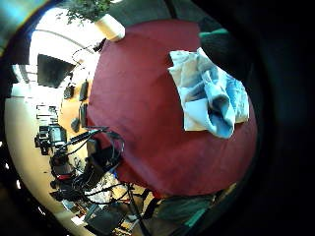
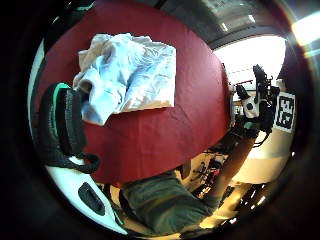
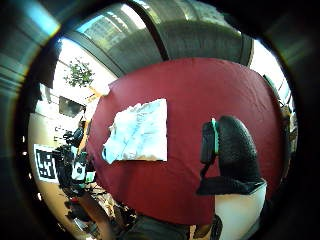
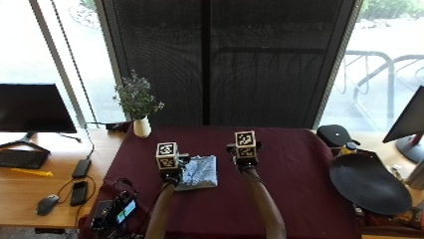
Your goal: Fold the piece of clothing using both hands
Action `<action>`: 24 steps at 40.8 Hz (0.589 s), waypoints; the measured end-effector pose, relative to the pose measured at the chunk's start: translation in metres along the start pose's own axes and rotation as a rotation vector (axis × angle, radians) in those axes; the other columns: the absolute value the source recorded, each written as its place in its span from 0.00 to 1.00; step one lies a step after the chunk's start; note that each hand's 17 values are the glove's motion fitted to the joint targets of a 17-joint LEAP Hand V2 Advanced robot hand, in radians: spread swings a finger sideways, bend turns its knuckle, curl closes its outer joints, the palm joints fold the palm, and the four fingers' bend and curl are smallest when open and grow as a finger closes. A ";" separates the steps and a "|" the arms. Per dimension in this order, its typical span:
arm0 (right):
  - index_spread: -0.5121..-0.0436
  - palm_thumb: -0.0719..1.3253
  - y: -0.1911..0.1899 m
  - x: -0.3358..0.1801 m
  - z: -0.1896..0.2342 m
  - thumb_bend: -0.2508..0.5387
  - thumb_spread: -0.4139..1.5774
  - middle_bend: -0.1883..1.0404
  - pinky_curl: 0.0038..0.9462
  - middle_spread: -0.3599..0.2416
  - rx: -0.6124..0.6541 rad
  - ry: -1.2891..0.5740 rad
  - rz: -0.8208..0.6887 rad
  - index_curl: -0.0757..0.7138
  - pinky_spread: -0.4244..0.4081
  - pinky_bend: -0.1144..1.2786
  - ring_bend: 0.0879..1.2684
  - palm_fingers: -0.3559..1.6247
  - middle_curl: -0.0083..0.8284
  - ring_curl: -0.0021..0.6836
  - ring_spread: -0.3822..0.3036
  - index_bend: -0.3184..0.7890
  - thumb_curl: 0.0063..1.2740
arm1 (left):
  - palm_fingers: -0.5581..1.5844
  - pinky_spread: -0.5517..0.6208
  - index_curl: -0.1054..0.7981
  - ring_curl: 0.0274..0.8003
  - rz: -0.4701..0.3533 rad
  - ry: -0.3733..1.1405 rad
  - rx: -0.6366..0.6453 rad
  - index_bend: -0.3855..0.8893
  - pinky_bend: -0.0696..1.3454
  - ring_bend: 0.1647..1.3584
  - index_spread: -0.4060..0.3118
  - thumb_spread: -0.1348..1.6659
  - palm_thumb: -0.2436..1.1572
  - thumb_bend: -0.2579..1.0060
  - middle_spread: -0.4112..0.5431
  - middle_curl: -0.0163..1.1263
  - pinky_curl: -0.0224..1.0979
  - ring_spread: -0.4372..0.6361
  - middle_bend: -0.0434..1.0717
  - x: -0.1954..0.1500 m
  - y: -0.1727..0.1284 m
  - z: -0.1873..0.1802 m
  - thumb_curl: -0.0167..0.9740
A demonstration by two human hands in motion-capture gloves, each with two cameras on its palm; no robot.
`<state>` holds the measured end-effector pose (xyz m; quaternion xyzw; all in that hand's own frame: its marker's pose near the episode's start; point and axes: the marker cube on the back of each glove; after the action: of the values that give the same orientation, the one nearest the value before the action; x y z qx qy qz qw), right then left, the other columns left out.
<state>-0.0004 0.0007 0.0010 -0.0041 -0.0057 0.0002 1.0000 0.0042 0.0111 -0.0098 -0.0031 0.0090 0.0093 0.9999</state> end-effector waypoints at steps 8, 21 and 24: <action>0.51 0.46 -0.001 0.002 0.000 0.81 0.62 0.27 0.23 0.65 0.004 -0.022 0.020 0.30 0.78 0.52 0.10 0.30 0.09 0.13 0.74 0.48 0.13 | 0.51 0.60 0.26 0.23 0.020 0.014 0.033 0.43 0.36 0.26 0.45 0.61 0.50 0.51 0.42 0.16 0.17 0.50 0.21 0.006 0.001 -0.003 0.12; 0.38 0.48 0.002 0.013 0.005 0.76 0.78 0.27 0.30 0.67 -0.016 -0.052 0.031 0.42 0.84 0.54 0.11 0.28 0.15 0.21 0.81 0.46 0.20 | 0.49 0.64 0.35 0.30 0.047 0.001 0.032 0.42 0.38 0.28 0.43 0.83 0.50 0.55 0.42 0.23 0.23 0.52 0.20 0.020 -0.004 -0.001 0.19; 0.37 0.48 0.002 0.018 0.008 0.74 0.79 0.27 0.30 0.68 -0.017 -0.059 0.040 0.44 0.84 0.55 0.12 0.27 0.16 0.23 0.81 0.46 0.21 | 0.48 0.64 0.37 0.31 0.045 -0.004 0.023 0.42 0.38 0.29 0.43 0.86 0.50 0.56 0.42 0.25 0.24 0.53 0.20 0.023 -0.002 -0.001 0.20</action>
<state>0.0177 0.0025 0.0090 -0.0128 -0.0353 0.0201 0.9991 0.0272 0.0097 -0.0110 0.0085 0.0072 0.0315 0.9994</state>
